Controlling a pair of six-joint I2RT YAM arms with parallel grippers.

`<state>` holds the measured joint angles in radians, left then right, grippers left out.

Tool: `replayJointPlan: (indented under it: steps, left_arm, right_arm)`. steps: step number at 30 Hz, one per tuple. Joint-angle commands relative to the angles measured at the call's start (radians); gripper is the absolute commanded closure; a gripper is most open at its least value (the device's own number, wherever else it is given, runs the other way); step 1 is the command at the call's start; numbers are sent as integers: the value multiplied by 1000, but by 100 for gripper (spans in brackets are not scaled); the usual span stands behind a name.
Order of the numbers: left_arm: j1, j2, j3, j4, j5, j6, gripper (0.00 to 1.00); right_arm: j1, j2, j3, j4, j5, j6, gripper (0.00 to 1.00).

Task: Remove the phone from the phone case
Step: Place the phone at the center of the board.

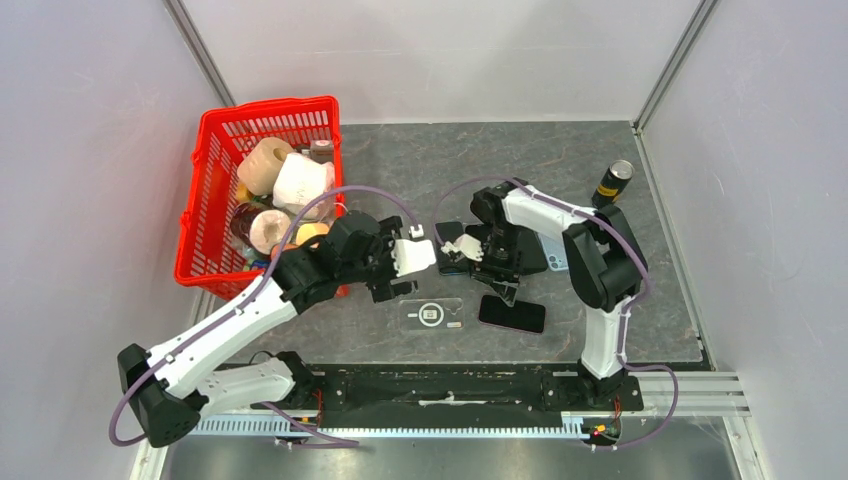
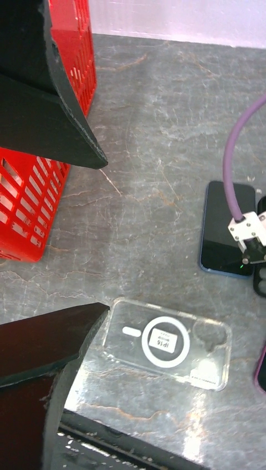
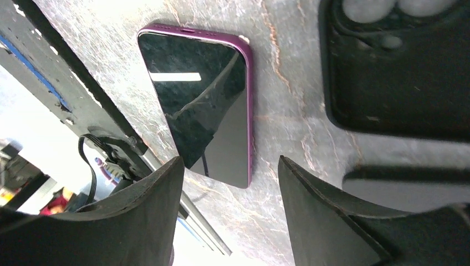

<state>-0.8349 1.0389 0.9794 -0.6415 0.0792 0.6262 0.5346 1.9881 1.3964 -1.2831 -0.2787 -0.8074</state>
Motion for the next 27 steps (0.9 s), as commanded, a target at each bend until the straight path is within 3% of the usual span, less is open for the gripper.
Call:
replayJointPlan:
  steps: [1, 9, 13, 22, 27]
  left_arm:
    - [51, -40, 59, 95, -17, -98, 2]
    - [157, -42, 153, 155, -75, -263, 0]
    - [220, -40, 200, 162, -99, -326, 0]
    - [313, -84, 248, 147, -197, -421, 0]
    - [382, -170, 166, 167, -250, -463, 0]
  right_arm:
    - [2, -141, 24, 58, 20, 78, 29]
    - [-4, -412, -1, 215, 117, 270, 8]
    - [-28, -560, -31, 306, 198, 372, 3]
    - [-254, -847, -142, 493, 231, 568, 3]
    - [-321, -972, -282, 604, 272, 682, 3]
